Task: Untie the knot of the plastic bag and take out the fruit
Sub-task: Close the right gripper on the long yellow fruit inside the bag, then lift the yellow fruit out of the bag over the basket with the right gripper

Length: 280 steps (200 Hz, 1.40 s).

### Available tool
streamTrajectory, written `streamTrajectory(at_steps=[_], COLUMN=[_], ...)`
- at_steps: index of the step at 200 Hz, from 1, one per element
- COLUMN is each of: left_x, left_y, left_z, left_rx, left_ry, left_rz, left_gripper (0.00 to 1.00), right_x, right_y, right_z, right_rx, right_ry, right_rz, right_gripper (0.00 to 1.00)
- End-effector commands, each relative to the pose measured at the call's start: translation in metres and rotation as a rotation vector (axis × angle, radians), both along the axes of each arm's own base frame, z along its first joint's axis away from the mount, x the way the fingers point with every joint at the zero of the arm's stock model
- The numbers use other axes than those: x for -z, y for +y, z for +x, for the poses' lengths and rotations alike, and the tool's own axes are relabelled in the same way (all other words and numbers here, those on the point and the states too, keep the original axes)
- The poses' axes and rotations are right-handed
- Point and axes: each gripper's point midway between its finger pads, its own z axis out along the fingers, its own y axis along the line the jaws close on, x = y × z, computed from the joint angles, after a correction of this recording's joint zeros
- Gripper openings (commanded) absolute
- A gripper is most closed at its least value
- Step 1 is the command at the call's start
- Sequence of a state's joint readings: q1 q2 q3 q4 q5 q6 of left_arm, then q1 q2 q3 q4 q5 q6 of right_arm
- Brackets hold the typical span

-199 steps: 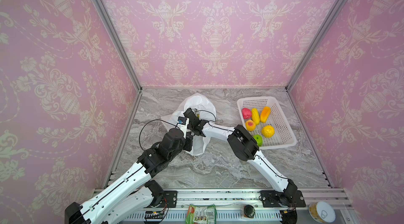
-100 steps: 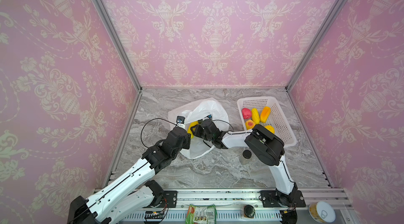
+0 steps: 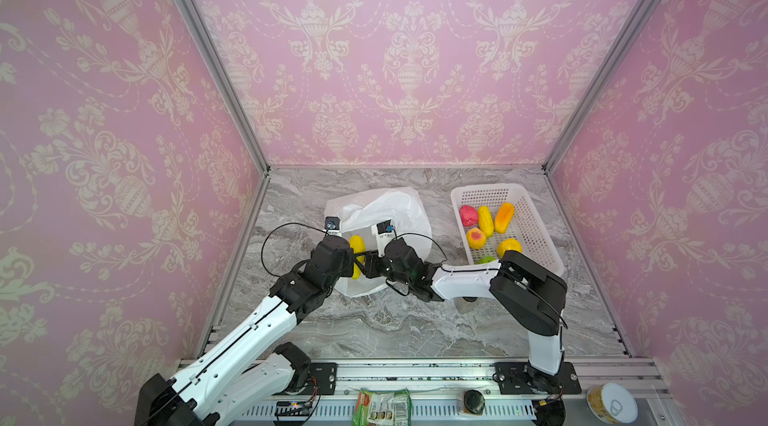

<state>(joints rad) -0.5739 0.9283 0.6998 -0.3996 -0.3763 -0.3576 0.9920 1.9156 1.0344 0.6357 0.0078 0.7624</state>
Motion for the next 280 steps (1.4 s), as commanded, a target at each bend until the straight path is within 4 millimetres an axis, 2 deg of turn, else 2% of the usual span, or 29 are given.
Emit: streamTrajectory(at_steps=[1,25,27,32,57,89,115,125,129,139,157,178,193,213,229,259,280], left_x=[0.000,0.003,-0.007,-0.009,-0.007,-0.006,-0.009,-0.010,0.003,0.002,0.003,0.003,0.003,0.003,0.002,0.001,0.001], left_y=[0.007,0.010,0.009,0.008,0.007,0.007,0.008,0.008,0.010,0.010,0.010,0.009,0.009,0.010,0.010,0.011,0.011], left_z=[0.002,0.005,0.008,0.009,0.008,0.007,0.007,0.007,0.004,0.003,0.003,0.003,0.003,0.002,0.001,0.000,0.000], left_rx=[-0.037,-0.048,-0.049,-0.048,-0.038,-0.029,-0.030,-0.030,-0.032,-0.031,-0.026,-0.025,-0.024,-0.025,-0.027,-0.028,-0.029], left_ry=[0.020,0.030,0.013,0.009,0.013,0.014,0.004,0.001,0.025,0.023,0.025,0.027,0.027,0.027,0.022,0.018,0.021], left_rz=[0.003,0.003,-0.009,-0.013,-0.022,-0.024,-0.024,-0.026,-0.011,-0.011,-0.014,-0.017,-0.017,-0.019,-0.023,-0.024,-0.022], left_gripper=[0.00,0.00,0.00,0.00,0.00,0.00,0.00,0.00,0.00,0.00,0.00,0.00,0.00,0.00,0.00,0.00,0.00], right_x=[-0.036,-0.053,-0.055,-0.058,-0.083,-0.120,-0.126,-0.121,-0.119,-0.113,-0.098,-0.078,-0.062,-0.043,-0.027,-0.005,0.001], right_y=[-0.003,-0.013,-0.014,-0.018,-0.057,-0.129,-0.201,-0.232,-0.244,-0.275,-0.319,-0.363,-0.385,-0.405,-0.413,-0.412,-0.412], right_z=[-0.013,-0.026,-0.026,-0.027,-0.023,-0.010,0.009,0.015,0.017,0.021,0.026,0.032,0.037,0.046,0.054,0.066,0.069], right_rx=[-0.016,-0.017,-0.015,-0.008,0.103,0.302,0.472,0.550,0.580,0.664,0.778,0.876,0.908,0.925,0.918,0.889,0.890], right_ry=[-0.177,-0.244,-0.249,-0.259,-0.343,-0.443,-0.414,-0.390,-0.381,-0.359,-0.314,-0.229,-0.160,-0.076,-0.008,0.063,0.076], right_rz=[-0.003,-0.015,-0.014,-0.013,-0.063,-0.152,-0.204,-0.235,-0.251,-0.298,-0.384,-0.447,-0.463,-0.483,-0.502,-0.534,-0.544], right_gripper=[0.30,0.29,0.29,0.29,0.28,0.28,0.27,0.28,0.29,0.30,0.30,0.30,0.30,0.29,0.27,0.26,0.26])
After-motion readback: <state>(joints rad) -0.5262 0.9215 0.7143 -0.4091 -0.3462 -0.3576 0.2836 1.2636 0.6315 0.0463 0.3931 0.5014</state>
